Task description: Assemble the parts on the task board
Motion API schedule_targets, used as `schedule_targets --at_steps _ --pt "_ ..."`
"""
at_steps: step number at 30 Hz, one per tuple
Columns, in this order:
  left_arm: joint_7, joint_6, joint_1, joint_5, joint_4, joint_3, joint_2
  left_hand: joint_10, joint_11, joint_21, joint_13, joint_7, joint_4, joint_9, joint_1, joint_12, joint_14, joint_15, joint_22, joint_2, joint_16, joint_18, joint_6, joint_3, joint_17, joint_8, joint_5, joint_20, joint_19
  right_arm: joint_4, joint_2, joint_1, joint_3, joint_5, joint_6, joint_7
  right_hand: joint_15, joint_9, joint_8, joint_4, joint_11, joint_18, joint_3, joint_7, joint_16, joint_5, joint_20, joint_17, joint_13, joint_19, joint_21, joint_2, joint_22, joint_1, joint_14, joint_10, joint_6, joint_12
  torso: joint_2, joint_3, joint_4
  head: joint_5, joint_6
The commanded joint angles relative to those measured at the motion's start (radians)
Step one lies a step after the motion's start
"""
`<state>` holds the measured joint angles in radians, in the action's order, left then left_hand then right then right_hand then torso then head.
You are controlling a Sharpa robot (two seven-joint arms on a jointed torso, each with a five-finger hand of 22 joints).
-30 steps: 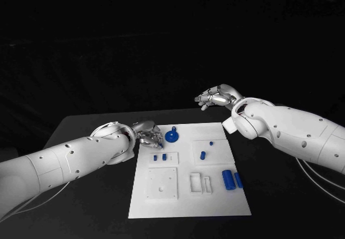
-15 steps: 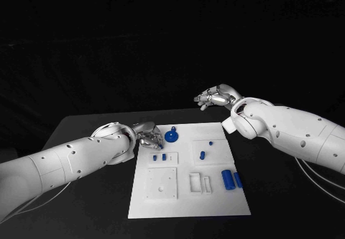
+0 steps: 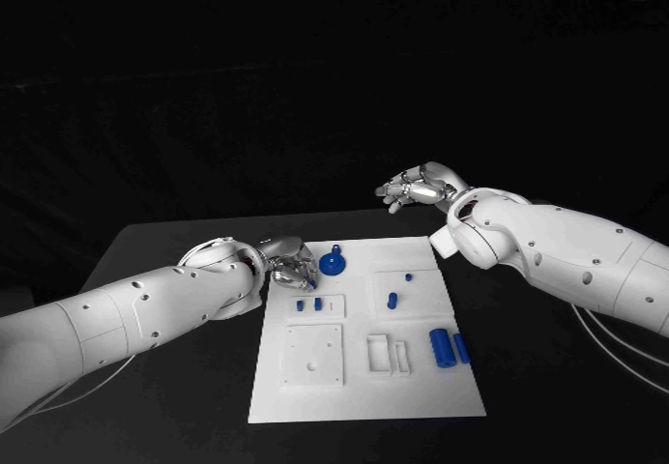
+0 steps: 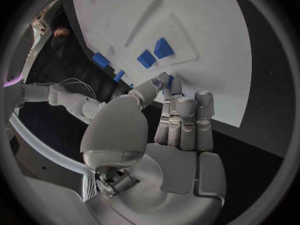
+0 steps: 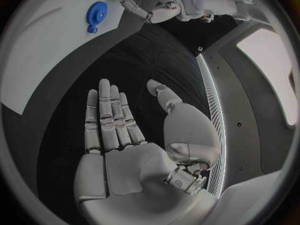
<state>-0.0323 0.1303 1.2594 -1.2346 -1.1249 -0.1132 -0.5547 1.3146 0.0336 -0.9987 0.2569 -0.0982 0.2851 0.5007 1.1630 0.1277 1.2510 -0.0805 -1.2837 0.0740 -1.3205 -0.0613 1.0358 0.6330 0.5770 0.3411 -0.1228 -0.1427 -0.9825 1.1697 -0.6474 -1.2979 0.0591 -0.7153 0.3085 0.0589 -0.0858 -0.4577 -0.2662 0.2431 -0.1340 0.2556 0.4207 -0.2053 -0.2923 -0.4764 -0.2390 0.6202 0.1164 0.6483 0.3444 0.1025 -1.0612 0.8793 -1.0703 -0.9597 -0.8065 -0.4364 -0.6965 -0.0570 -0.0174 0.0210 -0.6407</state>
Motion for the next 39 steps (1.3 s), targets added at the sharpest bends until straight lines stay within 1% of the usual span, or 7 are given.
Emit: schedule_targets --at_steps 1,7,10,26,29,36,39 --pt "-0.023 0.023 -0.005 -0.076 -0.019 -0.006 0.001 0.008 -0.001 -0.006 -0.001 0.000 0.001 0.001 0.001 -0.003 0.002 0.000 -0.001 -0.010 -0.002 -0.049 0.006 0.005 0.002 0.006 -0.005 -0.033 -0.002 -0.001 0.002 0.000 0.001 0.001 -0.010 0.007 -0.008 0.001 -0.003 -0.003 -0.007 0.006 -0.004 0.000 0.004 -0.003 -0.005 -0.002 -0.002 -0.002 -0.005 0.001 -0.001 -0.003 0.000 -0.002 0.007 -0.007 0.000 -0.0002 -0.0001 0.000 0.000" --pt "-0.036 0.090 -0.005 -0.196 -0.051 -0.017 -0.005 0.016 -0.003 -0.007 0.000 0.002 0.001 0.001 0.004 -0.003 0.002 -0.002 -0.003 -0.004 -0.003 -0.049 0.010 0.007 0.002 0.006 -0.012 -0.033 -0.002 -0.001 0.001 0.000 0.001 0.001 -0.010 0.008 -0.008 0.001 -0.003 -0.003 -0.007 0.006 -0.004 0.000 0.004 -0.003 -0.005 -0.002 -0.002 -0.002 -0.005 0.000 -0.001 -0.003 0.000 -0.002 0.007 -0.007 0.000 0.0000 -0.0003 0.000 -0.001" --pt "-0.036 0.095 -0.006 -0.218 -0.055 -0.018 -0.006 0.019 -0.004 -0.007 0.001 0.002 0.001 0.001 0.005 -0.002 0.003 -0.003 -0.003 -0.002 -0.003 -0.049 0.011 0.007 0.003 0.006 -0.012 -0.034 -0.002 -0.001 0.001 0.000 0.001 0.001 -0.010 0.008 -0.008 0.001 -0.003 -0.003 -0.007 0.006 -0.004 0.000 0.004 -0.003 -0.005 -0.002 -0.002 -0.002 -0.005 0.000 -0.001 -0.003 0.000 -0.002 0.007 -0.007 0.000 0.0004 -0.0005 -0.001 0.000" --pt "-0.027 0.110 -0.007 -0.230 -0.050 -0.020 -0.011 0.019 -0.004 -0.008 0.001 0.001 -0.002 -0.002 0.008 -0.007 0.002 -0.003 -0.004 0.006 -0.002 -0.048 0.009 0.011 0.003 0.003 -0.009 -0.035 -0.003 -0.001 -0.002 0.000 0.001 0.001 -0.010 0.007 -0.008 0.002 -0.004 -0.003 -0.007 0.006 -0.004 0.000 0.004 -0.003 -0.005 -0.002 -0.003 -0.002 -0.005 0.000 -0.001 -0.003 0.000 -0.002 0.007 -0.008 0.000 0.0005 0.0000 0.000 0.001" --pt "-0.028 0.104 -0.007 -0.230 -0.052 -0.020 -0.012 0.011 -0.001 -0.006 -0.001 -0.004 0.000 -0.006 0.011 -0.015 -0.004 0.001 -0.005 0.020 0.001 -0.047 -0.005 0.012 0.002 -0.006 -0.002 -0.034 0.002 -0.001 -0.003 0.000 0.001 0.001 -0.009 0.007 -0.008 0.002 -0.004 -0.003 -0.007 0.006 -0.004 0.000 0.004 -0.003 -0.005 -0.002 -0.004 -0.002 -0.005 0.000 -0.001 -0.003 0.000 -0.002 0.007 -0.008 0.000 0.0005 0.0001 0.000 0.002" --pt "-0.040 0.110 -0.007 -0.213 -0.065 -0.020 -0.020 0.007 0.005 -0.003 -0.001 -0.034 0.001 -0.031 0.016 -0.028 -0.015 0.006 -0.008 0.069 0.005 -0.045 -0.092 -0.002 0.001 -0.056 0.000 -0.029 0.011 -0.001 -0.005 0.000 0.001 0.001 -0.009 0.007 -0.008 0.002 -0.004 -0.003 -0.007 0.006 -0.004 0.000 0.004 -0.003 -0.005 -0.002 -0.004 -0.002 -0.005 0.001 -0.001 -0.003 0.000 -0.002 0.007 -0.008 0.000 0.0008 0.0002 0.002 0.003" --pt "-0.045 0.119 -0.007 -0.209 -0.069 -0.020 -0.022 0.007 0.006 -0.002 -0.001 -0.030 -0.001 -0.036 0.011 -0.031 -0.017 0.007 -0.008 0.081 0.006 -0.045 -0.112 -0.009 0.001 -0.066 0.002 -0.028 0.011 -0.001 -0.006 0.000 0.001 0.001 -0.009 0.007 -0.008 0.002 -0.004 -0.003 -0.007 0.006 -0.004 0.000 0.004 -0.003 -0.005 -0.002 -0.004 -0.002 -0.005 0.001 -0.001 -0.003 0.000 -0.002 0.007 -0.008 0.000 0.0008 0.0004 0.002 0.003"
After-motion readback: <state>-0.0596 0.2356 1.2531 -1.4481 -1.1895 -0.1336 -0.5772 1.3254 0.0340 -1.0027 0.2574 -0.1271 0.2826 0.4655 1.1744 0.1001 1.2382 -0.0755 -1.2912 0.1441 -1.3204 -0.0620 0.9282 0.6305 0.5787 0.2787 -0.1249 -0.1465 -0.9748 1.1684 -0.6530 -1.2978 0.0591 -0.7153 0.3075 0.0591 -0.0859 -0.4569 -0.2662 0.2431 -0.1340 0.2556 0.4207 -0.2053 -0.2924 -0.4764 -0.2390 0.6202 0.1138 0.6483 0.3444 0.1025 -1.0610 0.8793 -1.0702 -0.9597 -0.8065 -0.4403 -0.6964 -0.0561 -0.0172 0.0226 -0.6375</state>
